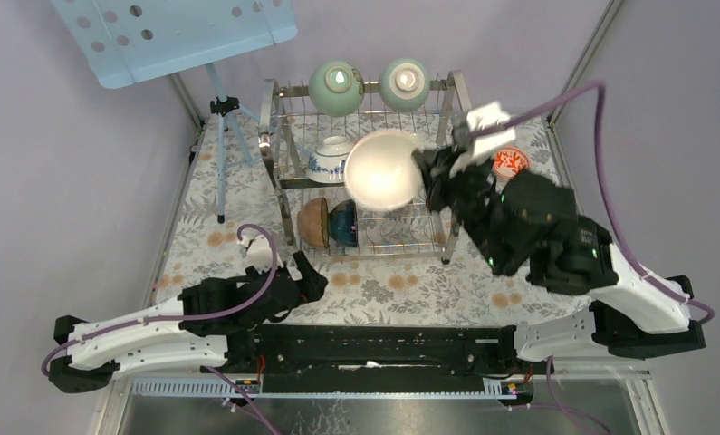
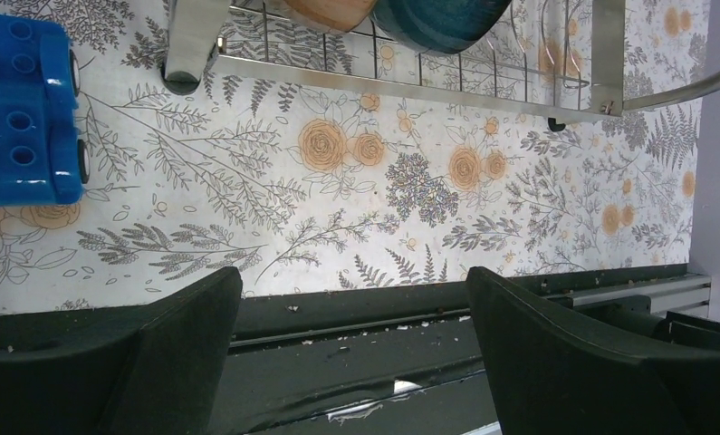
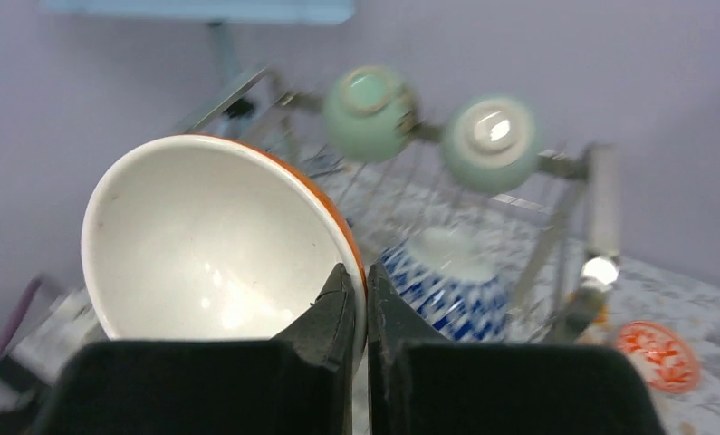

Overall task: Unload the bowls from the dish rack
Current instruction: Place the bowl with the bowl.

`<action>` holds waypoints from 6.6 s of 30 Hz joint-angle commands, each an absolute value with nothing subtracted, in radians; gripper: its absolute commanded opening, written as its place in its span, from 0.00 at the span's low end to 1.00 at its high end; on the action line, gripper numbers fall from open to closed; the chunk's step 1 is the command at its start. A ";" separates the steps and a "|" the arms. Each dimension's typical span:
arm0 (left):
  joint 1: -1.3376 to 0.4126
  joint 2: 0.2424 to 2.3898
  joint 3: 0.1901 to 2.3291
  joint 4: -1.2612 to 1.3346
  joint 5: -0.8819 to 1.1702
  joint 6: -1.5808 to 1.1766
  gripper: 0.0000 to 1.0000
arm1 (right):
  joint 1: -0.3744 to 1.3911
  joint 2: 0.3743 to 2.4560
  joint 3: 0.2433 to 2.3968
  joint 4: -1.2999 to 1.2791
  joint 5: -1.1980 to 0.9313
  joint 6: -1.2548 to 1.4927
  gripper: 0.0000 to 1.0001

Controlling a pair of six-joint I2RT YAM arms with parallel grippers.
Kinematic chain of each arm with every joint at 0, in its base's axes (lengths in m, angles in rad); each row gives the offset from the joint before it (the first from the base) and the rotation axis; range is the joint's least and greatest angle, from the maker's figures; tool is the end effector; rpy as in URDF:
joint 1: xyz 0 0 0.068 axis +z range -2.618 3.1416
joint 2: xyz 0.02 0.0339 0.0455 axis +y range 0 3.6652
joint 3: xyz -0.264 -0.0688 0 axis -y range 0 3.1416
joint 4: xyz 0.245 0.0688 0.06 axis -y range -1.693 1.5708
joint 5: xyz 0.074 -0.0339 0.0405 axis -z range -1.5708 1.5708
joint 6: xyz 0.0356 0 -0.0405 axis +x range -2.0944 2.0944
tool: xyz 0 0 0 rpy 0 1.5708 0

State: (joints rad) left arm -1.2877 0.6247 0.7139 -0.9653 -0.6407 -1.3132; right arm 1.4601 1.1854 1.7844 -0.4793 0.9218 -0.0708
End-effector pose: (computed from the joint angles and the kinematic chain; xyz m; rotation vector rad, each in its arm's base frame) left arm 0.0512 -0.0999 0.2707 -0.3040 2.2843 -0.5955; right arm 0.0485 0.1798 0.5572 -0.3822 1.4660 0.4497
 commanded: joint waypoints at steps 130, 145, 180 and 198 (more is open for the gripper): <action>-1.287 0.705 0.465 -0.709 -0.627 -1.356 0.98 | -0.262 1.991 1.500 -0.261 0.138 0.751 0.00; -1.288 0.740 0.467 -0.679 -0.626 -1.330 0.98 | -0.260 1.990 1.500 -0.242 0.081 0.735 0.21; -1.287 0.646 0.426 -0.684 -0.608 -1.331 0.98 | -0.256 1.875 1.503 -0.312 0.082 0.735 0.44; -1.287 0.634 0.431 -0.705 -0.602 -1.323 0.98 | -0.256 1.897 1.492 -0.330 0.101 0.718 0.29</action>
